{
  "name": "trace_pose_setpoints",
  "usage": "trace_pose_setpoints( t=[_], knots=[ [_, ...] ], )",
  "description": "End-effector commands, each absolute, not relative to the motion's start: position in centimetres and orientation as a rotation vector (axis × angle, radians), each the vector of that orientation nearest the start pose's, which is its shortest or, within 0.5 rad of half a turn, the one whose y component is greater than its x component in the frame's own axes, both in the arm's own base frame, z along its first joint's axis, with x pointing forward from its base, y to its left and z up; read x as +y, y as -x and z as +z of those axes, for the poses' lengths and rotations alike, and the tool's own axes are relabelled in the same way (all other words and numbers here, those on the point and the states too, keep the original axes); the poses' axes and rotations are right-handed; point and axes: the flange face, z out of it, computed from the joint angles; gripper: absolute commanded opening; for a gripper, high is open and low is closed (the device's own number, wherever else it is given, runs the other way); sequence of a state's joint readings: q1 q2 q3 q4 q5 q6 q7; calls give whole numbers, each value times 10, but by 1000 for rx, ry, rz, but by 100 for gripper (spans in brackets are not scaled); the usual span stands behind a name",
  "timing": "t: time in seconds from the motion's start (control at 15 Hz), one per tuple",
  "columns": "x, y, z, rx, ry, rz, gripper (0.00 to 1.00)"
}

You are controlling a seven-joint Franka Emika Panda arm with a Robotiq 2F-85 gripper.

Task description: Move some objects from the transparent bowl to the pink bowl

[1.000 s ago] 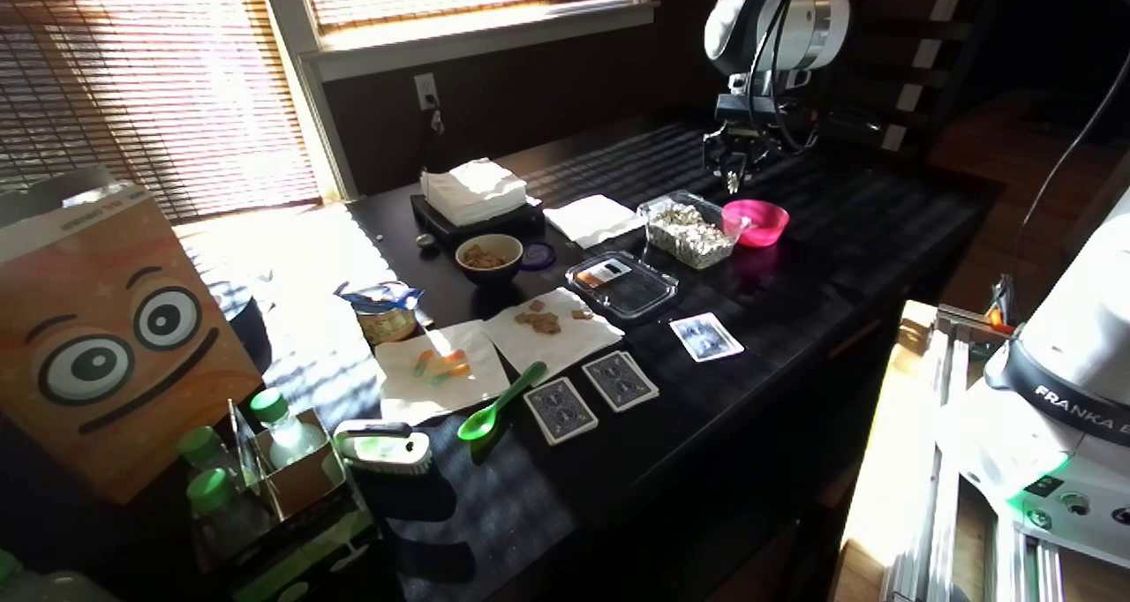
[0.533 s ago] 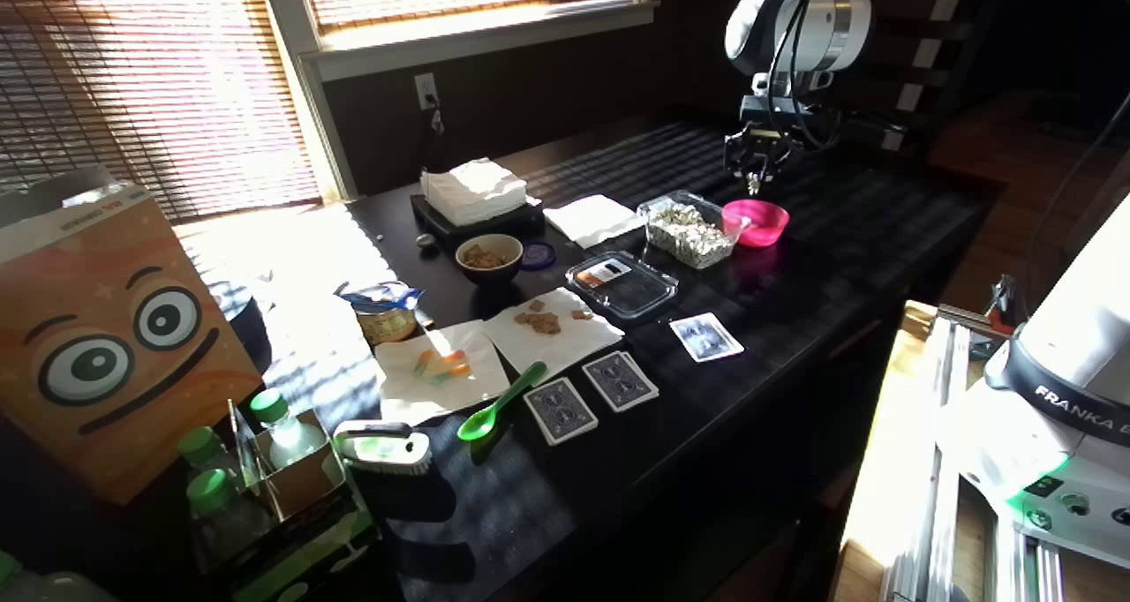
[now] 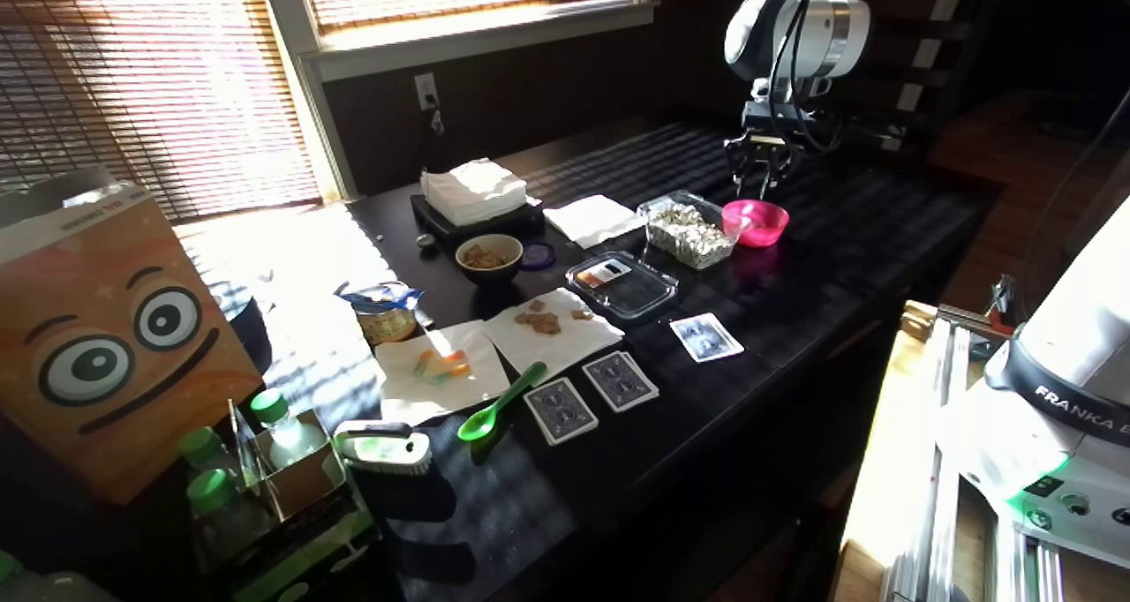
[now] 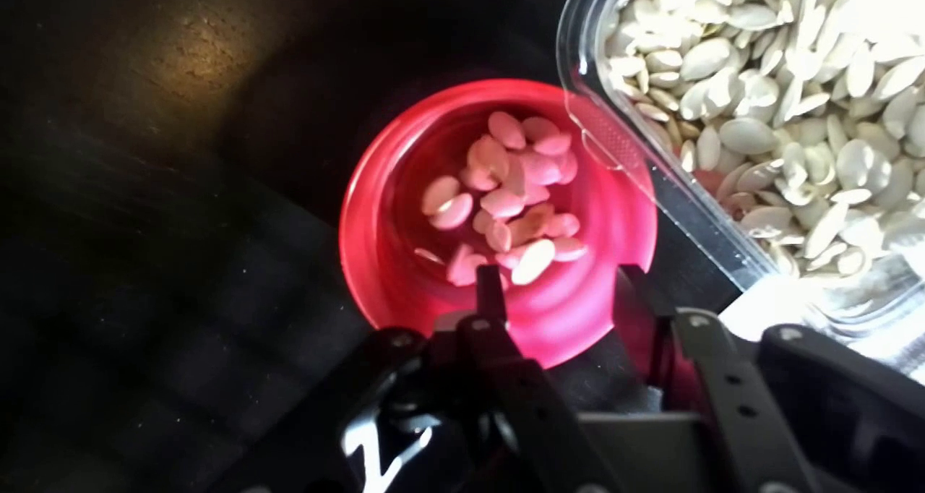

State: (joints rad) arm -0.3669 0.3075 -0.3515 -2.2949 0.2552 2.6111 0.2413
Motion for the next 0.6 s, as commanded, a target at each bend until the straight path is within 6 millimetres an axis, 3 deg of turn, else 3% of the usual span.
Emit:
trace_pose_setpoints(
  t=[0.0,0.2,0.53],
  knots=[
    [-357,-392,225,1699,2600,-87,77],
    [-357,-391,226,1696,2599,-89,98],
    [-356,-391,230,1684,2605,-100,100]
  ],
)
